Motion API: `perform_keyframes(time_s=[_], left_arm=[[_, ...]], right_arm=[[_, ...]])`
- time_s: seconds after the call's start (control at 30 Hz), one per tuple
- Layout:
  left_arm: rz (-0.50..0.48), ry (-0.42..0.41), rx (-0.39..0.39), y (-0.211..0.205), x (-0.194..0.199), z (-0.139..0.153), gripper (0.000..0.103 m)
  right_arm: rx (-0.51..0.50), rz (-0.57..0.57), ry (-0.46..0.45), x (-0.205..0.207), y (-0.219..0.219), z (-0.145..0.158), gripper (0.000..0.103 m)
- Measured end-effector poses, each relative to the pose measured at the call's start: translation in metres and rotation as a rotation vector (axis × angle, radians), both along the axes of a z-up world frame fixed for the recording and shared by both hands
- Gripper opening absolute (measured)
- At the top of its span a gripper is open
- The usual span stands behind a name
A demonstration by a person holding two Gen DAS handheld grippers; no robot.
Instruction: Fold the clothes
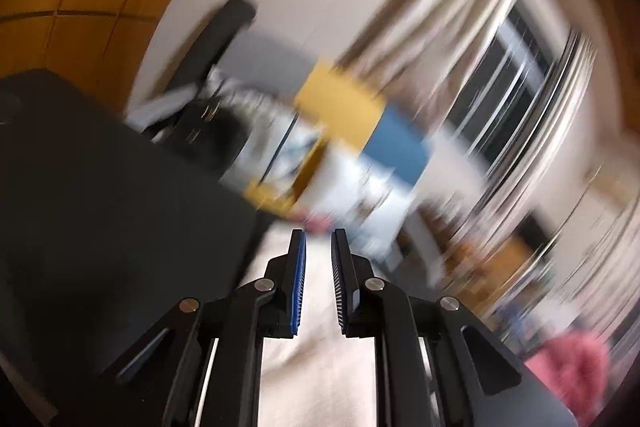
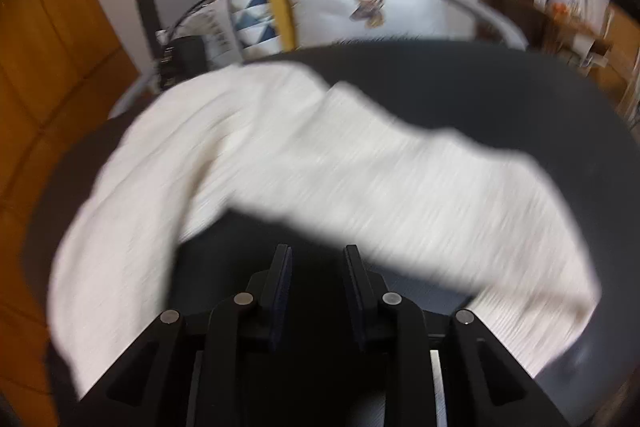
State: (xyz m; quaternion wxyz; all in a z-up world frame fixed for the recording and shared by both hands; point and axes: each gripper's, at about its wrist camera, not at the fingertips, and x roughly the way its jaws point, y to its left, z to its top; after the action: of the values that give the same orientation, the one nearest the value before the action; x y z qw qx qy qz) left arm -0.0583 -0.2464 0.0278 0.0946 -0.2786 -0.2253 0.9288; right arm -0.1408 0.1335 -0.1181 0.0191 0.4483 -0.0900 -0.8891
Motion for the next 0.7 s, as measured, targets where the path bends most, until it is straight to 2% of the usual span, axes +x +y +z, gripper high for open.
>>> perform_keyframes(time_s=[0.07,0.17,0.27,0.37,0.5,0.6,0.7], left_arm=[[-0.034,-0.099,-0.099,0.024,-0.014,-0.029,0.014],[-0.133,-0.258,-0.317,0.070,-0.038,-0.092,0.014],[-0.184,-0.334,-0.467,0.094,-0.048,-0.131,0.014],[-0.164,-0.291,-0.500,0.097,-0.048,-0.136,0.015],[-0.140,-0.278,-0.475,0.086,-0.052,-0.136,0.021],[-0.132,-0.253,-0.474,0.085,-0.050,-0.138,0.022],[-0.132,-0.225,-0.499,0.085,-0.050,-0.139,0.024]], right_arm=[[0.041,-0.001,-0.033,-0.015,0.005,-0.006,0.027],[0.108,0.027,-0.069,-0.030,0.011,-0.021,0.025],[0.155,0.028,-0.085,-0.040,0.027,-0.027,0.025],[0.193,-0.003,-0.105,-0.050,0.051,-0.028,0.025],[0.242,-0.045,-0.133,-0.063,0.082,-0.029,0.025],[0.270,-0.081,-0.153,-0.074,0.106,-0.028,0.025],[0.313,-0.103,-0.166,-0.084,0.125,-0.026,0.025]])
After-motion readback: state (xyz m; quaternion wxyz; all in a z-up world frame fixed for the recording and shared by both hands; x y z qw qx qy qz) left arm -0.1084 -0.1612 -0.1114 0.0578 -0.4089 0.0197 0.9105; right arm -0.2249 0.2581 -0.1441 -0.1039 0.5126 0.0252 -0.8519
